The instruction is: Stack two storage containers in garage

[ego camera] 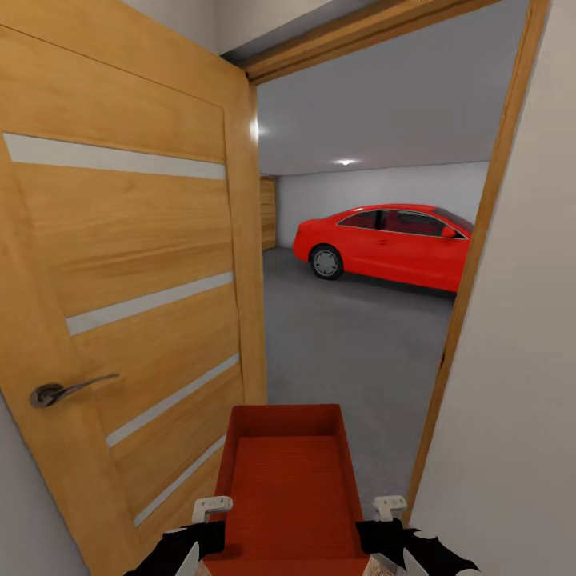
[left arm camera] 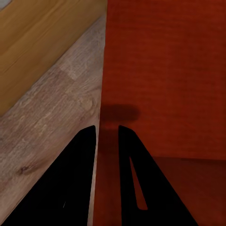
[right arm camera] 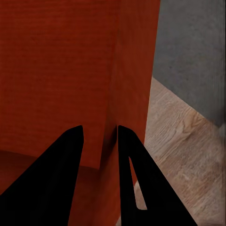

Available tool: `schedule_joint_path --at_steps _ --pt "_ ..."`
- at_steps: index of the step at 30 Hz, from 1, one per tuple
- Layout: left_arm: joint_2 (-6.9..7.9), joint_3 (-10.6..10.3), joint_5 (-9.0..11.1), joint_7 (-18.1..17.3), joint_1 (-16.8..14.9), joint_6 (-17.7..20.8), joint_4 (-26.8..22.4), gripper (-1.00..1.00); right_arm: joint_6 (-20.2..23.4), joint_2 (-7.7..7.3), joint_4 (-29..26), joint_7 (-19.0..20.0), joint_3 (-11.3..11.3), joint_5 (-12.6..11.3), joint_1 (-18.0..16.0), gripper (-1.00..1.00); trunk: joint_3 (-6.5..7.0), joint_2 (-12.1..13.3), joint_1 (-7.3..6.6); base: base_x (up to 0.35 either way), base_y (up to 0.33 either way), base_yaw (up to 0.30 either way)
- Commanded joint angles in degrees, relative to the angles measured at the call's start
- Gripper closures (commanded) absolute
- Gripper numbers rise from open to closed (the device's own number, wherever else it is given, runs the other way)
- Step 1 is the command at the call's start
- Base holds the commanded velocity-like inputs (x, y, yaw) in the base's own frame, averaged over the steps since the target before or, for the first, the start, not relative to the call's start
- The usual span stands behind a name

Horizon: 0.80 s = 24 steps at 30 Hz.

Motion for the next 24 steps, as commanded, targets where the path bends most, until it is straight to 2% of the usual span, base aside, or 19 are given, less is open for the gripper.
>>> schedule_joint_path --at_steps 1,20,24 --pt "1.33 0.2 -1.2 1.6 0.0 -2.2 -0.3 1.00 -0.2 0.01 0.2 0.4 1.0 0.5 -0.1 1.00 -0.09 -0.1 0.02 0.000 0.000 -0.269" --pt "1.28 0.2 -1.2 1.6 0.0 -2.2 -0.3 1.00 -0.2 0.01 0.2 0.4 1.0 0.5 -0.1 1.00 0.27 -0.1 0.02 0.000 0.000 -0.271" --pt "1.28 0.2 -1.2 1.6 0.0 -2.2 -0.3 1.00 -0.2 0.01 0.2 0.4 1.0 0.5 -0.1 1.00 0.32 -0.1 0.02 0.000 0.000 -0.158"
